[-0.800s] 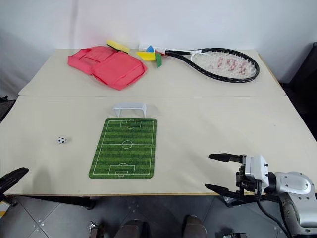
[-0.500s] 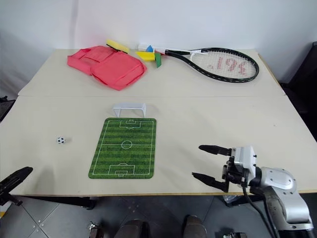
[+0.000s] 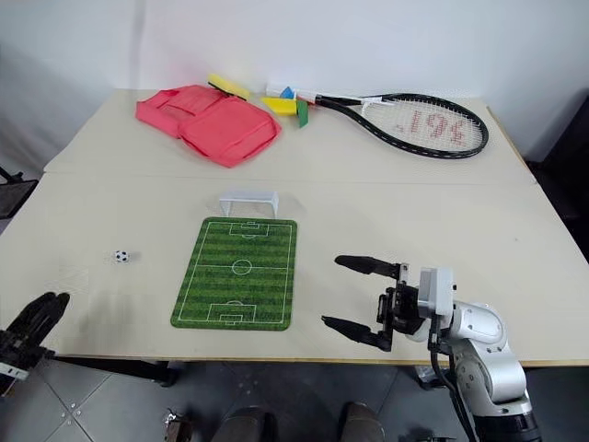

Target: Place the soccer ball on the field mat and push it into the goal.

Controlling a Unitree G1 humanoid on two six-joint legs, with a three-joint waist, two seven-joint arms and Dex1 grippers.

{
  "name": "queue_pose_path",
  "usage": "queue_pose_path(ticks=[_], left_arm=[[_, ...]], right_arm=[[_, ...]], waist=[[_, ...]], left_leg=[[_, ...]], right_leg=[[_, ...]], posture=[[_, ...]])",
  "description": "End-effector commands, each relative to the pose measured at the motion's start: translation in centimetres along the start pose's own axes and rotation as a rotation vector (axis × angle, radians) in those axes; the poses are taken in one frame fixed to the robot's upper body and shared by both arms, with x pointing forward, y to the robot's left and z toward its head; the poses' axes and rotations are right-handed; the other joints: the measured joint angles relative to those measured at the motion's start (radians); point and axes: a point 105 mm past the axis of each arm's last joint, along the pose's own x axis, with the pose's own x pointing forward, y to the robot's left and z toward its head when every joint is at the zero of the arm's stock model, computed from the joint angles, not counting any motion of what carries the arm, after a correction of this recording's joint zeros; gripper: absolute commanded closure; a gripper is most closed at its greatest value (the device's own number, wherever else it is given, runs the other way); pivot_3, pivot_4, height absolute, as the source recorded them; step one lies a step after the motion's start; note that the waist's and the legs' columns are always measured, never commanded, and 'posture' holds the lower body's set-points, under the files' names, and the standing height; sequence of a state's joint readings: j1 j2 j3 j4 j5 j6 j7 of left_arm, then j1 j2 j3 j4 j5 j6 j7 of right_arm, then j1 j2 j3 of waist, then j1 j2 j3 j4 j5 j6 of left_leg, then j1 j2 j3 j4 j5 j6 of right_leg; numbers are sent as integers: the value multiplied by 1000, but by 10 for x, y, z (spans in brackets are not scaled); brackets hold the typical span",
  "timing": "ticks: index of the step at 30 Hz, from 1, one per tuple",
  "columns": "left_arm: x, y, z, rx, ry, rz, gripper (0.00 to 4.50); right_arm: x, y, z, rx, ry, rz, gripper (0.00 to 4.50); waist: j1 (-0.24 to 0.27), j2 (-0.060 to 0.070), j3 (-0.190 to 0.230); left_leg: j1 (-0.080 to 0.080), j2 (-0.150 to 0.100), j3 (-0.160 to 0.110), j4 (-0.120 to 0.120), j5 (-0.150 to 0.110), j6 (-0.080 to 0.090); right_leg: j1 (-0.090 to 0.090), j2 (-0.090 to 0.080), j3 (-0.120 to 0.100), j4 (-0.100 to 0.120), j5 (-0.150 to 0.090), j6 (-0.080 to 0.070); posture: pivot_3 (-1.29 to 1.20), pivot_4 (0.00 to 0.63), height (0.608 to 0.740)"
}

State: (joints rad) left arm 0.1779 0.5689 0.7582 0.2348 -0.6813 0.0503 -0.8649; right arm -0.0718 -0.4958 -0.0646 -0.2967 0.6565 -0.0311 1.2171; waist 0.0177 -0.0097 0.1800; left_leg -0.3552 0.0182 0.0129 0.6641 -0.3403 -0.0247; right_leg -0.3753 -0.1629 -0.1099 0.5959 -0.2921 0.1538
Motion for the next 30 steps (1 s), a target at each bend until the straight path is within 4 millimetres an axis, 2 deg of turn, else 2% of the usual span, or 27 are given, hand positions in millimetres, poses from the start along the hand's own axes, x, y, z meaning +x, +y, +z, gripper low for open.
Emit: queue_pose_path(ticks=[1, 3, 7, 10, 15, 19, 22, 26, 29, 30], left_arm=[[10, -6, 18, 43, -18, -48, 2025], [19, -8, 21, 77, -26, -61, 1338], [47, -17, 23, 143, -20, -113, 325], [71, -19, 21, 175, -7, -127, 325], [96, -9, 12, 184, 68, -94, 325], [106, 0, 9, 190, 87, -60, 325], [115, 4, -3, 169, 146, -56, 325], [114, 3, -19, 178, 232, -82, 325], [113, 6, -20, 130, 214, -77, 953], [112, 5, -21, 114, 211, -87, 1288]], right_arm=[[-3, 0, 3, -32, -7, -5, 0], [-7, 1, 0, -30, 3, -5, 0], [-10, 3, -6, -26, 8, -4, 0], [-14, 5, -9, -23, 5, -5, 0], [-20, 9, -14, -20, 3, -15, 0], [-25, 12, -18, -16, 6, -23, 0], [-30, 16, -23, -11, 7, -48, 0], [-30, 18, -24, -14, 6, -60, 0], [-35, 23, -30, -12, 7, -68, 0], [-36, 24, -31, -13, 7, -71, 0]], waist=[[-4, 0, 0], [-6, 0, 0], [2, 0, 0], [5, 0, 0], [0, 0, 0], [-9, 0, 0], [-8, 0, 0], [-9, 0, 0], [-9, 1, 0], [-10, 1, 0]], left_leg=[[0, 0, 0, 0, 0, 0], [0, 0, 0, 0, 0, 0], [0, 0, 0, 0, 0, 0], [0, 0, 1, 1, 0, 0], [0, 0, 1, 1, 0, 0], [0, 0, 2, 0, 0, 0], [0, 0, 2, 0, 0, 0], [0, 0, 2, 0, 0, 0], [1, 0, 2, 0, 0, 0], [1, 0, 2, 0, 0, 0]], right_leg=[[0, 0, 0, 0, 0, 0], [0, 0, 0, 0, 0, 0], [0, 0, 0, 0, 0, 0], [0, 0, 0, 0, 0, 0], [0, 1, 1, 0, 0, 0], [-1, 1, 1, 1, 0, 0], [-1, 1, 1, 1, 0, 0], [-1, 1, 1, 1, 0, 0], [-1, 1, 1, 1, 0, 0], [0, 1, 1, 2, 0, 0]], posture=[[0, 150, 740], [0, 150, 740], [0, 150, 740], [0, 150, 740], [0, 150, 740], [0, 150, 740], [0, 150, 740], [0, 150, 740], [0, 150, 740], [0, 150, 740]])
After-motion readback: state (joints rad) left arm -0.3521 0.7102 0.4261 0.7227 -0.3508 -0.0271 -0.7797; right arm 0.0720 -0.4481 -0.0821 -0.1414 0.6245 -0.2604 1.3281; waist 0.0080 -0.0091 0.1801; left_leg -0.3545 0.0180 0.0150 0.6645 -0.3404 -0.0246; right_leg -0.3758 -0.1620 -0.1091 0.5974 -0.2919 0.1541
